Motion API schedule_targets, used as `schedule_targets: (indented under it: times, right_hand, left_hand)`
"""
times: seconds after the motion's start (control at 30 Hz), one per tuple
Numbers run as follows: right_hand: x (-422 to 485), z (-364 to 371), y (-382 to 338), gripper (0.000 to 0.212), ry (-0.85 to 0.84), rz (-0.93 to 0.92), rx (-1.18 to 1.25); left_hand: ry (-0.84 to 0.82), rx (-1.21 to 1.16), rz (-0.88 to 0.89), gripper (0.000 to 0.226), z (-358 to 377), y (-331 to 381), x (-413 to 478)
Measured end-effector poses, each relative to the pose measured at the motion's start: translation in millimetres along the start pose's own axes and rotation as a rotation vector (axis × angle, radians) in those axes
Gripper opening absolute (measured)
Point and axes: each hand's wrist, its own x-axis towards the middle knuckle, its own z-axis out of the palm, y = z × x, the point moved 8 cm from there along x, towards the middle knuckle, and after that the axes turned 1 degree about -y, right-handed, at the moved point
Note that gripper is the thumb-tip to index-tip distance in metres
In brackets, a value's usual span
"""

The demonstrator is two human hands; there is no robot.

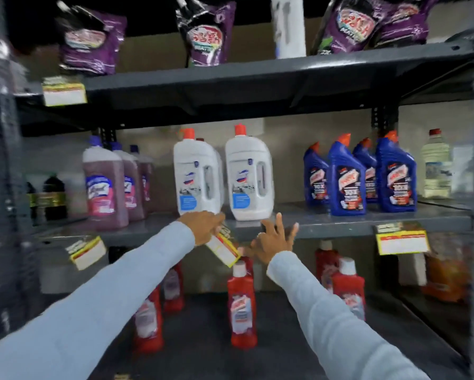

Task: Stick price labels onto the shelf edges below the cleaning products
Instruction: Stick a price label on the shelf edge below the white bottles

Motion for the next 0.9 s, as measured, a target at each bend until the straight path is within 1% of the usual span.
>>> schedule_targets:
  times: [0.07, 0.17, 0.23, 0.3, 0.33, 0.4, 0.43, 0.5, 0.63, 0.77, 0.9]
  right_hand:
    - [2.4, 6.2, -6.7, 0.034, 0.04, 0.118, 0.048]
    - [4.9, 6.7, -13.9, 0.027, 0.062, 0.247, 0.094]
    - [5.6, 5.1, -18.6, 0.023, 0.061, 0.276, 0.084]
    - [6.2, 0.4, -17.1, 0.025, 0.052, 0.266, 0.048]
    - [6.8, -3.3, -13.8, 0.024, 0.047, 0.258, 0.063]
    - [8.5, -9.8, -7.8, 0.021, 0.013, 0.247, 0.184]
    - [9.3, -12.3, -7.2, 0.021, -0.008, 0.239, 0.21]
    - [9.1, -14.0, -8.7, 0.027, -0.015, 0.238, 0.14]
    - [6.0, -15.2, -12.8, 0.037, 0.111, 0.301, 0.049]
    - [7.4, -20.4, -9.6, 0.043, 0.135, 0.375, 0.095]
    - [9.1, -23.4, -7.5, 0.046, 0.166, 0.46, 0.154]
  left_hand:
    - [0.012, -0.041, 0.013, 0.037, -1.7, 5.0, 6.1]
    - [0.072, 0.018, 0.053, 0.025, -8.9, 11.5, 15.4]
    - [0.101, 0.01, 0.062, 0.022, -10.4, 6.5, 15.8]
    - [0.132, -0.026, 0.08, 0.017, -6.6, 2.7, 15.3]
    - [0.147, -0.057, 0.088, 0.014, -3.8, 0.7, 13.8]
    - [0.191, -0.176, 0.084, 0.014, 3.7, -8.2, 9.4]
    - [0.217, -0.241, 0.083, 0.016, 8.3, -12.2, 7.0]
    - [0.281, -0.36, 0.091, 0.02, 18.8, -14.1, 2.0]
    - [0.467, -0.63, 0.025, 0.017, 34.5, -25.4, 0.0]
    - [0.476, -0.775, 0.058, 0.017, 39.2, -35.9, 6.8]
    - [0.464, -0.812, 0.064, 0.021, 34.5, -38.1, 8.7]
